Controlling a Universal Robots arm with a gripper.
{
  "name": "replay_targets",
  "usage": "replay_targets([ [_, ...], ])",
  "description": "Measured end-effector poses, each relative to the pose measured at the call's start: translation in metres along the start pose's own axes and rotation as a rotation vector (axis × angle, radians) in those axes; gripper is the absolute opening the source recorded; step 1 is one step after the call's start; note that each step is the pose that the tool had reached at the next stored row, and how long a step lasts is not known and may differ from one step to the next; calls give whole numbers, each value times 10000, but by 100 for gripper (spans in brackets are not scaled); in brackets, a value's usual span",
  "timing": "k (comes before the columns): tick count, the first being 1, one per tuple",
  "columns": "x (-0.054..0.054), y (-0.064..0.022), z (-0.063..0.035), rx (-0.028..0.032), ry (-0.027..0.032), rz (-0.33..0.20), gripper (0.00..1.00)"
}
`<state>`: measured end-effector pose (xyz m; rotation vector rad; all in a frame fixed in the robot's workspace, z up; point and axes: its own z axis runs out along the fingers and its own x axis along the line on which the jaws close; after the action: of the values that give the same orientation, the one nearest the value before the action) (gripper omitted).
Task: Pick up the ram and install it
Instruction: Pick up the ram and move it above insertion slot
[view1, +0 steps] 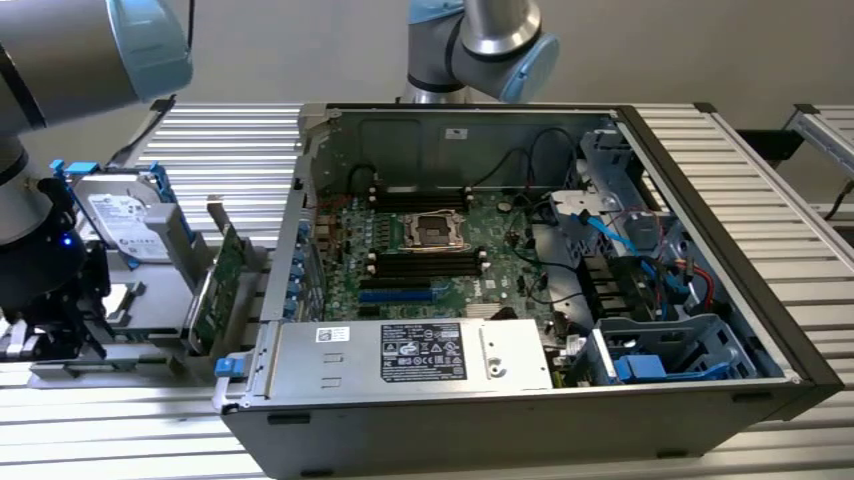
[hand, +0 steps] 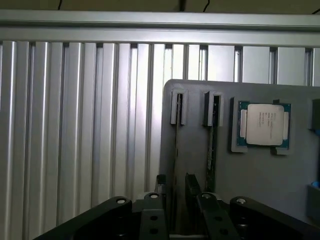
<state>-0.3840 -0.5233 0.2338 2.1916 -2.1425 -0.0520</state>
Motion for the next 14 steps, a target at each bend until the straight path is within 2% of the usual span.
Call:
replay_targets([
  [14, -6, -20, 253, 7, 23, -278, 30],
])
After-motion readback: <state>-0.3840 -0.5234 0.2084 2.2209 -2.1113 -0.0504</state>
